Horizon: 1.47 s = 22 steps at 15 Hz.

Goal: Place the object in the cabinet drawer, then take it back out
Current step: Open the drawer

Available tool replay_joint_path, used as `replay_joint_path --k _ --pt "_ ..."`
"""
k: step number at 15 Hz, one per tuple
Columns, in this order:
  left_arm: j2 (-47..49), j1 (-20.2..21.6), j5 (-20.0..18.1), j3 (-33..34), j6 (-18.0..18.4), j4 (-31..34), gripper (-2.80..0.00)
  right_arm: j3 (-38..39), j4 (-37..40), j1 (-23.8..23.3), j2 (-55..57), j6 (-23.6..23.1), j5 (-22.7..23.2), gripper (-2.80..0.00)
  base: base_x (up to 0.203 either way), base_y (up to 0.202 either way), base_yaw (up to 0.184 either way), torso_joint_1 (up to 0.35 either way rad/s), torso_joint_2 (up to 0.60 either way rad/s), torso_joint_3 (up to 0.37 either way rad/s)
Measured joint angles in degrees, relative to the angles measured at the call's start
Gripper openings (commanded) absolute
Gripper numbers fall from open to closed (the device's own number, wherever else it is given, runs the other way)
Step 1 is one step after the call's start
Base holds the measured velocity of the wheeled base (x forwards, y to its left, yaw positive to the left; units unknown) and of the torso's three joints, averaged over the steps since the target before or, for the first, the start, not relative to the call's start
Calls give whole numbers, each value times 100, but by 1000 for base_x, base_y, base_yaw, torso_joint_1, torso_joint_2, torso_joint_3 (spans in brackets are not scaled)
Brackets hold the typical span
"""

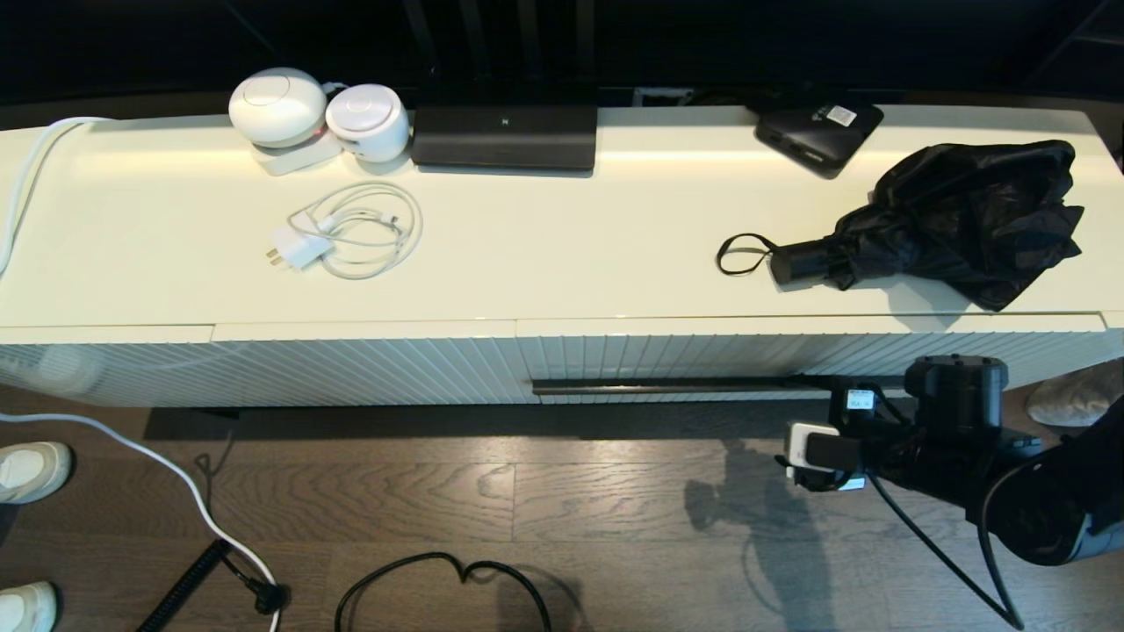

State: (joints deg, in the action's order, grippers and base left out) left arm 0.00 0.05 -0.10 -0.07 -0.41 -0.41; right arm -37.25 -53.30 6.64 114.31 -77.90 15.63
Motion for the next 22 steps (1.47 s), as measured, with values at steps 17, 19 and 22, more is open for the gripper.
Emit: replay_joint_path --k 17,19,22 --pt "0 0 0 0 -1 0 -280 112 267 -119 37 -416 41 0 0 0 0 0 0 0" --pt "0 0 0 2 1 0 -280 225 341 -100 -52 -416 33 0 0 0 0 0 0 0" --pt "0 0 1 2 0 1 -280 453 369 -74 -122 -411 36 0 0 0 0 0 0 0"
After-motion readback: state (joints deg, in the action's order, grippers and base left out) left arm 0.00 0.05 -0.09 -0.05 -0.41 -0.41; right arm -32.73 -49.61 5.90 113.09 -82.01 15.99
